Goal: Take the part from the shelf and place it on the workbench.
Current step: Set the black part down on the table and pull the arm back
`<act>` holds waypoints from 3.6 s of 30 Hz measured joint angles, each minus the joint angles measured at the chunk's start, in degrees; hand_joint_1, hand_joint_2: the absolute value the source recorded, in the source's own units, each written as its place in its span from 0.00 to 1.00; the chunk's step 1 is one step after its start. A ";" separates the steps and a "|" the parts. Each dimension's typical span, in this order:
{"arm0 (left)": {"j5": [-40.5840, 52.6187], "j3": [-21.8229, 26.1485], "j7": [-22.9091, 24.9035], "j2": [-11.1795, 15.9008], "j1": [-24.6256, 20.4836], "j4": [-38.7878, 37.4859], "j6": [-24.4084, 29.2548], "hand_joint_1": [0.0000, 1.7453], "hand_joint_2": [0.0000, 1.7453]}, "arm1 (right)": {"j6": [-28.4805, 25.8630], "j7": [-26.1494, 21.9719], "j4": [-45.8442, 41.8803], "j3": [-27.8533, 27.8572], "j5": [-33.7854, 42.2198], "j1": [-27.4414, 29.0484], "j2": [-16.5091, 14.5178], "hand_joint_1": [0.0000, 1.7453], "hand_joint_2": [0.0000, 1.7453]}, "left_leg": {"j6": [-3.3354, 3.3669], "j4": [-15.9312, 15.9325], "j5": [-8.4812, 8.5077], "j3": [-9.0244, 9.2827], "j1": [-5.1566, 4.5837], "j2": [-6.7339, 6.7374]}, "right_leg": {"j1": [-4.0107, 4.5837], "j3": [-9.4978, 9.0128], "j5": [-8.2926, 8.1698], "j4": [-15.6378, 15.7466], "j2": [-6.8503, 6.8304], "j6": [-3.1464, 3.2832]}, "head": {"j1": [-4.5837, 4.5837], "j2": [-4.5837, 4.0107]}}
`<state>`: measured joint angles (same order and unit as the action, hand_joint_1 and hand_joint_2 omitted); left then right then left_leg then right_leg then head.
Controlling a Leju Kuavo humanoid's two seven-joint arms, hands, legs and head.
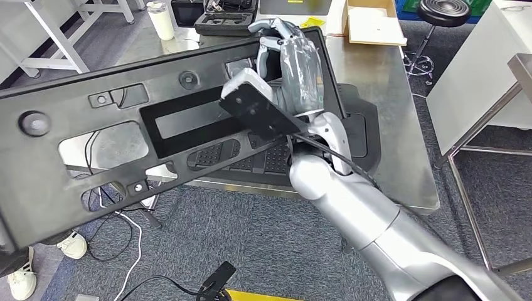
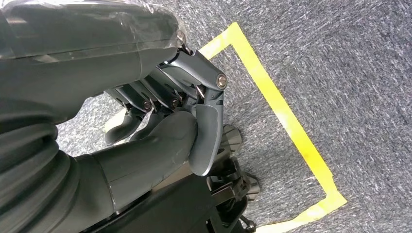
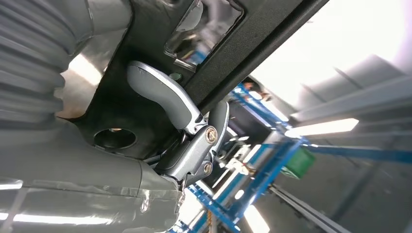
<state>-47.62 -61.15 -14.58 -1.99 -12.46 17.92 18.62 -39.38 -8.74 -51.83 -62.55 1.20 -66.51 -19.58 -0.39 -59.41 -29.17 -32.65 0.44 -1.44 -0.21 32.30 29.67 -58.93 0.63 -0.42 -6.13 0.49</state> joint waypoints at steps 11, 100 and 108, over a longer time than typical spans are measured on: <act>-0.10 1.50 -1.89 0.00 1.84 -0.01 0.56 1.00 1.00 | -0.27 -4.43 -23.59 11.86 -9.62 17.60 8.57 1.00 1.00 | -0.01 0.01 -0.03 0.07 0.05 0.08 | 0.01 -0.03 0.02 0.06 0.02 0.02 | 0.02 -0.01; -1.69 4.15 -3.93 0.04 2.87 -0.46 1.26 1.00 1.00 | 2.20 -6.49 -44.56 16.50 -10.49 27.59 19.21 1.00 1.00 | 0.35 1.18 5.05 -4.07 -0.50 0.13 | 0.78 -0.11 -0.54 1.10 -0.02 1.55 | -0.25 0.00; -1.89 4.15 -3.93 0.04 2.87 -0.45 1.25 1.00 1.00 | 2.26 -6.13 -44.56 16.46 -10.49 27.58 19.21 1.00 1.00 | 0.33 1.18 4.96 -4.06 -0.50 0.13 | 0.77 -0.20 -0.50 1.25 -0.02 1.52 | -0.25 0.01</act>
<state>-49.50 -57.00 -18.51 -1.95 -9.59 17.47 19.87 -37.12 -14.87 -96.39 -46.10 -9.29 -38.92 -0.37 -0.06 -58.22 -24.21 -36.71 -0.06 -1.31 0.56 32.10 29.17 -57.68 0.61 1.10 -6.38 0.50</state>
